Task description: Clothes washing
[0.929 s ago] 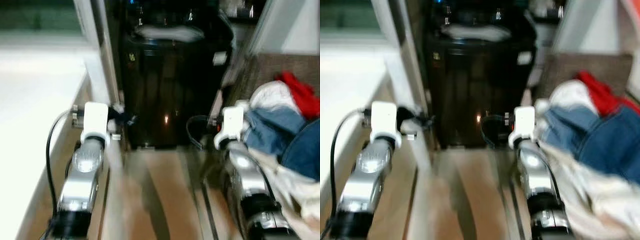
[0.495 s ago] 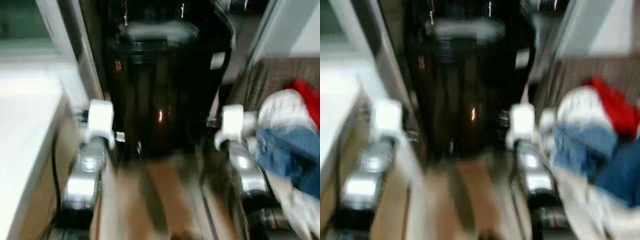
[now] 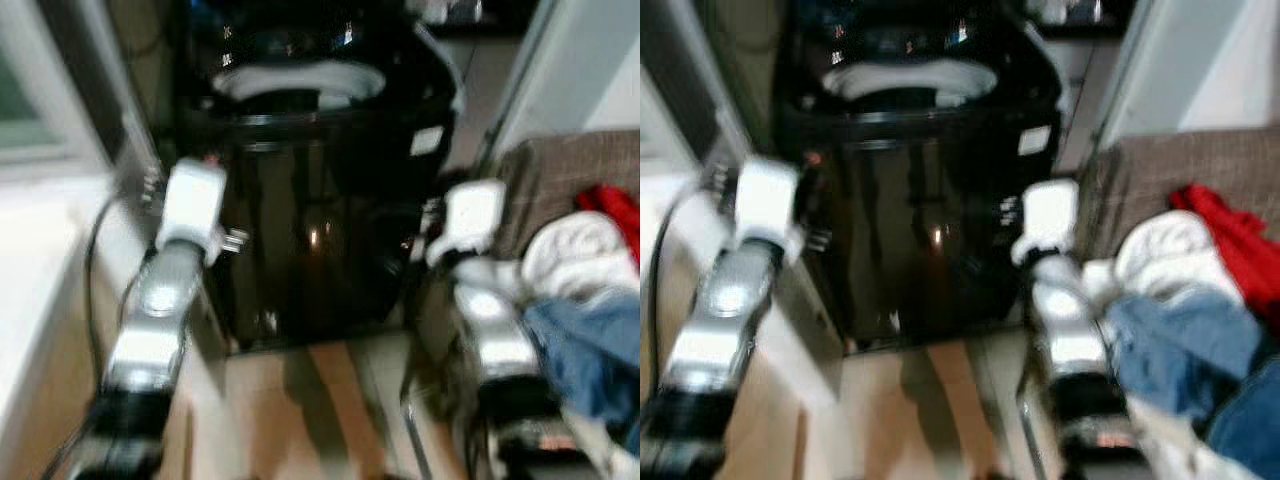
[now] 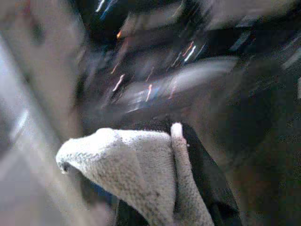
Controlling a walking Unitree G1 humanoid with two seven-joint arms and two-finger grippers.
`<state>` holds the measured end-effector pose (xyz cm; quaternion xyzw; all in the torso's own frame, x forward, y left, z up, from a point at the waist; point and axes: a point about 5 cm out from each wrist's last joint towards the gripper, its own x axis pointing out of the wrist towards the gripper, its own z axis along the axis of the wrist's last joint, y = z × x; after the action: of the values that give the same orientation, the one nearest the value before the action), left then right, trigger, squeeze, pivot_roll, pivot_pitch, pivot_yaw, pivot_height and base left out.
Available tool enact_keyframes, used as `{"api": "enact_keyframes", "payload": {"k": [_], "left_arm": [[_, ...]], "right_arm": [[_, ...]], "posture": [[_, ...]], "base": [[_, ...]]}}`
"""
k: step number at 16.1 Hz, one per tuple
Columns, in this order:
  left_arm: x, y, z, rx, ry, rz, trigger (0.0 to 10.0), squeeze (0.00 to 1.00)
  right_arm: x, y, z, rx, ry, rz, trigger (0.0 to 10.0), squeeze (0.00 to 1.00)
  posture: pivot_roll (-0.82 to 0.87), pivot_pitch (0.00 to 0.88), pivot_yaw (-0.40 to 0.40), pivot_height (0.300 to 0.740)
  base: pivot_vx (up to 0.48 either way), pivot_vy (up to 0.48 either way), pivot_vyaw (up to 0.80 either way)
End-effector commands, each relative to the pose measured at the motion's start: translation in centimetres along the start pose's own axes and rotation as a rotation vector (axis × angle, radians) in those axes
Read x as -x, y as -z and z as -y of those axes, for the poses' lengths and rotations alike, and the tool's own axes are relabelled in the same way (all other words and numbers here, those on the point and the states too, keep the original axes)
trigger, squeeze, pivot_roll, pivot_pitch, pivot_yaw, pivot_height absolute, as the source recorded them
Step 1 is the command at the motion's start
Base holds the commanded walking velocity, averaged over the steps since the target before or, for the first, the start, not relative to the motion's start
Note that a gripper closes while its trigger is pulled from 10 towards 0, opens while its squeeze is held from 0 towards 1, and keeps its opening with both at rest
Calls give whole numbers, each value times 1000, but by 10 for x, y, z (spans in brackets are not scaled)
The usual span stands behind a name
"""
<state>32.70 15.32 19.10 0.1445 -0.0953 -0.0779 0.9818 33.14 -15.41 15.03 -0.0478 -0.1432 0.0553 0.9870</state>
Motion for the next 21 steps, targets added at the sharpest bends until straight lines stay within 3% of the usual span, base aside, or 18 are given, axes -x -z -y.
{"api": "enact_keyframes", "payload": {"k": [1, 3, 4, 5, 7, 8, 11, 14, 15, 16, 17, 18, 19, 20, 21], "left_arm": [[-12, -27, -18, -25, -13, 89, 0, 0], [-26, -43, -31, -64, -16, 137, 0, 0], [-46, -61, -50, -114, -26, 171, 0, 0], [-46, -61, -50, -114, -26, 171, 0, 0], [-78, -92, -71, -208, -10, 192, 0, 0], [-85, -97, -76, -231, -5, 180, 0, 0], [-99, -104, -77, -264, 20, 158, 0, 0], [-108, -103, -78, -309, 19, 78, 0, 0], [-110, -96, -77, -338, 12, 9, 0, 0], [-109, -79, -76, -402, 7, -90, 10000, 0], [-107, -70, -75, -418, 23, -134, 10000, 0], [-101, -46, -72, -452, 40, -216, 10000, 345], [-100, -41, -72, -462, 44, -233, 10000, 345], [-98, -35, -71, -443, 43, -246, 10000, 247], [-96, -27, -69, -413, 43, -272, 10000, 1000]], "right_arm": [[0, -8, 3, -26, 11, 34, 10000, 0], [4, -6, 3, -51, -2, 24, 10000, 0], [15, 0, -1, -105, -54, -5, 10000, 0], [15, 0, -1, -105, -54, -5, 10000, 0], [31, 5, -8, -166, -134, -54, 10000, 0], [33, 4, -10, -163, -147, -53, 10000, 0], [40, 3, -13, -184, -175, -70, 10000, 0], [53, -5, -22, -227, -287, -91, 10000, 0], [57, -8, -21, -218, -304, -94, 10000, 0], [59, -13, -21, -216, -317, -88, 10000, 0], [59, -17, -22, -222, -326, -79, 10000, 0], [61, -34, -27, -238, -381, -57, 10000, 0], [62, -37, -28, -238, -397, -52, 10000, 0], [63, -44, -29, -238, -422, -44, 10000, 0], [64, -50, -29, -237, -443, -42, 10000, 0]], "posture": [[-76, 0, 6, 740], [-85, 0, 10, 740], [-102, 0, 20, 740], [-102, 0, 20, 740], [-140, 0, 54, 740], [-151, 0, 65, 740], [-174, 0, 89, 740], [-200, 0, 106, 740], [-207, 0, 110, 740], [-219, 0, 119, 740], [-223, 0, 123, 740], [-234, 0, 132, 740], [-234, 0, 132, 740], [-238, 0, 135, 740], [-238, 0, 135, 740]], "base": [[480, 0, 0], [480, 0, 0], [480, 0, 0], [480, 0, 0], [480, 0, 0], [480, 0, 0], [480, 0, 0], [480, 0, 0], [480, 0, 0], [0, 0, 0], [0, 0, 0], [0, 0, 0], [0, 0, 0], [0, 0, 0], [0, 0, 0]]}}
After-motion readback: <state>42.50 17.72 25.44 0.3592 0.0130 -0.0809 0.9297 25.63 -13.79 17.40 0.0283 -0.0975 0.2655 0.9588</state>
